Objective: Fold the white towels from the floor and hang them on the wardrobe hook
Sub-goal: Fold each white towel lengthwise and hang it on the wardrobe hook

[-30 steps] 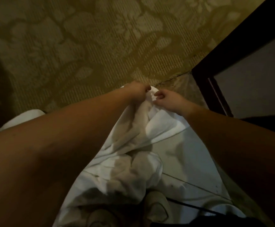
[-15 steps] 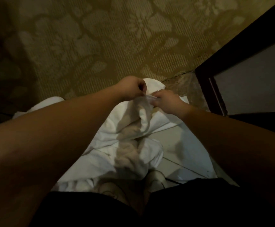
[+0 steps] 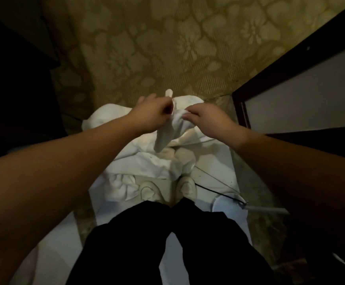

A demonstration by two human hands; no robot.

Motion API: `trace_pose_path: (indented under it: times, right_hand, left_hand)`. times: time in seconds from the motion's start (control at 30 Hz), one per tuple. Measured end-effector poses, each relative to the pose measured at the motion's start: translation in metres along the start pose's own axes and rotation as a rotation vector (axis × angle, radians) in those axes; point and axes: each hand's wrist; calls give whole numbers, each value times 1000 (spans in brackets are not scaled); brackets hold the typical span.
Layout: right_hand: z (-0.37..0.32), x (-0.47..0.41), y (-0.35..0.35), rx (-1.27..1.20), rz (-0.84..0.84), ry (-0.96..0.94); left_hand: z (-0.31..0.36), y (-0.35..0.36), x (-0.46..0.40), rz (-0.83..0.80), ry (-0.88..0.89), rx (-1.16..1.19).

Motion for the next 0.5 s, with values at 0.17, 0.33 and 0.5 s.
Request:
trace_pose_path:
  times: [0.17, 0.33, 0.5]
  right_hand:
    - [-85, 51, -41, 6, -34, -136]
    - [-165, 93, -90, 56, -7, -208]
    - [-242, 137, -135, 136, 38, -325]
  left_hand:
    - [33, -80, 67, 9, 89, -268]
    - [75, -169, 141, 131, 71, -302]
    - [106, -236, 215, 155, -81, -209]
Point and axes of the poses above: each hand's wrist, its own x-axis away from the middle knuckle, its own y-axis out of the palm, z = x × y, and after that the axes turned 4 degrees about -x, right-handed
